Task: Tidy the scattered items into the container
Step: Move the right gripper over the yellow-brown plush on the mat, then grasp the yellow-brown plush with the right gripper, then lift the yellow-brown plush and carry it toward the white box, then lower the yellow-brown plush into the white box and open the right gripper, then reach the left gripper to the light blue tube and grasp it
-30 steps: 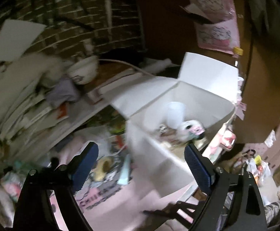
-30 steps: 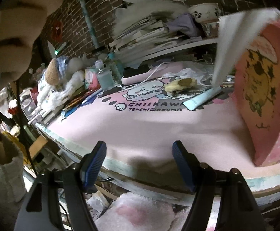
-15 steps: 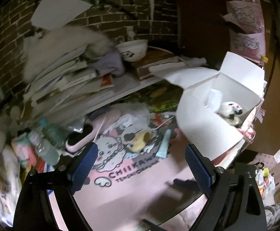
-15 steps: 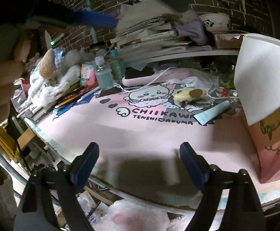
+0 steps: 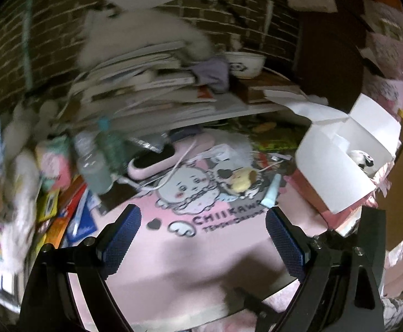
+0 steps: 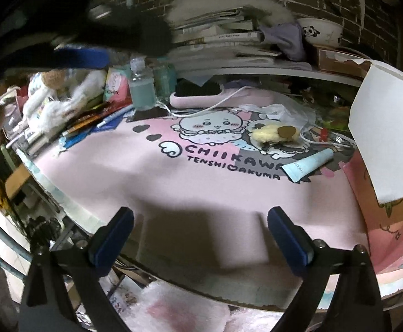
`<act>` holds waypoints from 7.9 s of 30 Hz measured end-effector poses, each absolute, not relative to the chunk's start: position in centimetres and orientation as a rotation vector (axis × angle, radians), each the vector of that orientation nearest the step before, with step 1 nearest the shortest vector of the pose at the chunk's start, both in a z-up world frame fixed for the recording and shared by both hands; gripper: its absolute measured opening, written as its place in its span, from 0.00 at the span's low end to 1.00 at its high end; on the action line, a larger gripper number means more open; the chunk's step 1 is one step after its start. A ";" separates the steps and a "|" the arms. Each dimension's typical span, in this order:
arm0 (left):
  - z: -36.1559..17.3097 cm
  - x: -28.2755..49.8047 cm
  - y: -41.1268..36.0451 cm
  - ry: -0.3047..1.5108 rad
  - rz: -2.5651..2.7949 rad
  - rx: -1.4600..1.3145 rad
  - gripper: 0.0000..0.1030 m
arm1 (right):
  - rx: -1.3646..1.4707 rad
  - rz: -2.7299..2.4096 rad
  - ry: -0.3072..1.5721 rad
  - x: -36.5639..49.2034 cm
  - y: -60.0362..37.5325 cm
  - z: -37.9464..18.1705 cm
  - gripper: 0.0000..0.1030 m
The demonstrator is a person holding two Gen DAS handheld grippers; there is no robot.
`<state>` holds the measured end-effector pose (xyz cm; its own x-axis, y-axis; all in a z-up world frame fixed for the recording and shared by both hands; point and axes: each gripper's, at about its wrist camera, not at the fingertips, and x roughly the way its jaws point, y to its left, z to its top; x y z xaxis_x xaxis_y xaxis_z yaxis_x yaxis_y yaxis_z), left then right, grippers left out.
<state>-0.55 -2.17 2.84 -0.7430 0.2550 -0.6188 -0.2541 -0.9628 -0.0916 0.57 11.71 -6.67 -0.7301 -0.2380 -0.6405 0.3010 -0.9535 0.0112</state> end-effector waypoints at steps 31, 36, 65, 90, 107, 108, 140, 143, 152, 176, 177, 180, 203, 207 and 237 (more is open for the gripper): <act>0.8 1.8 -7.7 0.053 2.875 -1.032 0.88 | 1.035 -2.797 0.215 -7.2 8.4 -1.8 0.94; 0.5 1.6 -7.6 0.037 2.863 -1.038 0.88 | 1.137 -2.851 0.018 -9.5 13.2 -2.1 0.94; -0.9 1.3 -7.4 0.041 2.825 -1.093 0.88 | 1.312 -2.754 -0.044 -13.2 14.1 -5.6 0.32; -1.4 1.1 -7.1 0.042 2.818 -1.121 0.88 | 1.086 -2.639 0.038 -7.4 10.9 -4.2 0.31; -1.3 0.0 -6.8 0.031 2.836 -1.129 0.88 | 1.003 -2.676 0.118 -4.3 11.6 -3.0 0.31; -1.1 -0.3 -6.7 0.026 2.836 -1.121 0.88 | 0.993 -2.686 0.158 -4.0 11.4 -3.0 0.31; -4.3 -13.9 3.5 0.237 2.476 -1.385 0.88 | 1.002 -2.608 -0.012 -2.7 14.1 -4.0 0.31; -4.8 -14.2 3.4 0.219 2.459 -1.416 0.88 | 1.004 -2.614 -0.015 -2.5 14.3 -3.9 0.31; -6.1 -14.5 2.9 0.235 2.457 -1.461 0.88 | 1.002 -2.625 -0.005 -1.6 14.9 -3.8 0.24; -5.9 -13.4 1.8 0.239 2.473 -1.433 0.93 | 1.054 -2.706 -0.038 -2.5 16.2 -6.6 0.22; -5.8 -13.4 1.7 0.237 2.476 -1.432 0.93 | 1.057 -2.710 -0.028 -2.4 16.2 -6.6 0.22; -5.8 -13.3 1.5 0.235 2.481 -1.432 0.93 | 1.062 -2.722 -0.023 -1.7 16.6 -6.5 0.22; 0.2 -8.8 2.1 0.105 2.602 -1.170 0.92 | 0.670 -2.818 -0.126 3.5 24.5 9.3 0.22; 0.4 -7.4 3.6 0.072 2.588 -1.117 0.92 | 0.783 -2.899 -0.138 1.4 28.2 9.8 0.22; -3.3 -6.4 12.6 0.428 2.429 -0.999 0.90 | 0.745 -2.831 -0.357 1.9 32.3 7.7 0.77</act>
